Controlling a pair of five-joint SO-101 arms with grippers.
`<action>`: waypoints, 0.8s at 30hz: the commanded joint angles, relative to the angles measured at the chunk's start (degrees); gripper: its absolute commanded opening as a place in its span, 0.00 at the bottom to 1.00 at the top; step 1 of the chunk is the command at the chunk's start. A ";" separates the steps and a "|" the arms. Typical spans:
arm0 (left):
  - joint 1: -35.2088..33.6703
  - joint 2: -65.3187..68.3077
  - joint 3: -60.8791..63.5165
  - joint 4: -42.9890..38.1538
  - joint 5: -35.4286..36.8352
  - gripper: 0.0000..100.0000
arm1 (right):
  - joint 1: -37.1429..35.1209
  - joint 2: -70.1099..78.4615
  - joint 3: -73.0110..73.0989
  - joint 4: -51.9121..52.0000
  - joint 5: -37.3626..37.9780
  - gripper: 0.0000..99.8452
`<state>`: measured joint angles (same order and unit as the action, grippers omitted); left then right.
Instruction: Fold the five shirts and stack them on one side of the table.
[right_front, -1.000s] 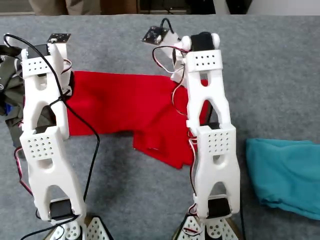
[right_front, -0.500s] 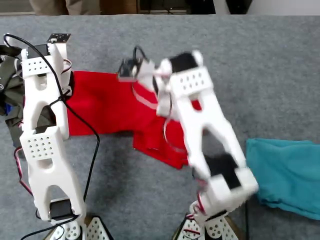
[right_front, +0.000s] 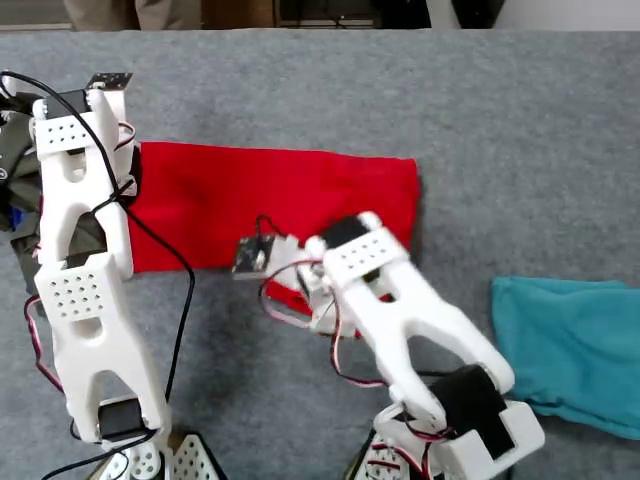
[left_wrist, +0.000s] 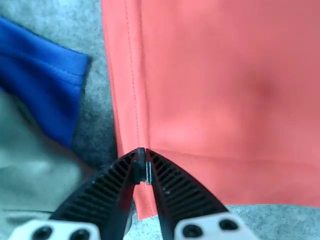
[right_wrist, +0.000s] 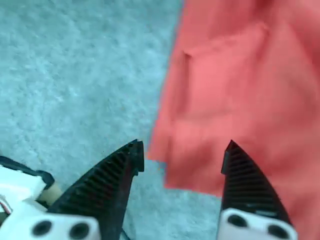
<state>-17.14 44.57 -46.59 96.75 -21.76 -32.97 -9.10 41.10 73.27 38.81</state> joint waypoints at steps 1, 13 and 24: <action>-1.32 -1.71 -0.62 0.35 -0.09 0.02 | -2.07 -2.86 1.89 -3.25 -2.37 0.27; -2.29 -1.80 -0.70 0.26 -0.18 0.02 | -1.89 2.24 4.00 -11.34 -4.40 0.27; -2.73 -1.80 -0.70 0.18 -0.18 0.02 | -2.07 9.54 1.98 -13.45 -8.09 0.26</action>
<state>-19.16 44.57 -46.59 96.75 -21.76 -34.46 -1.63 44.00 60.44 32.13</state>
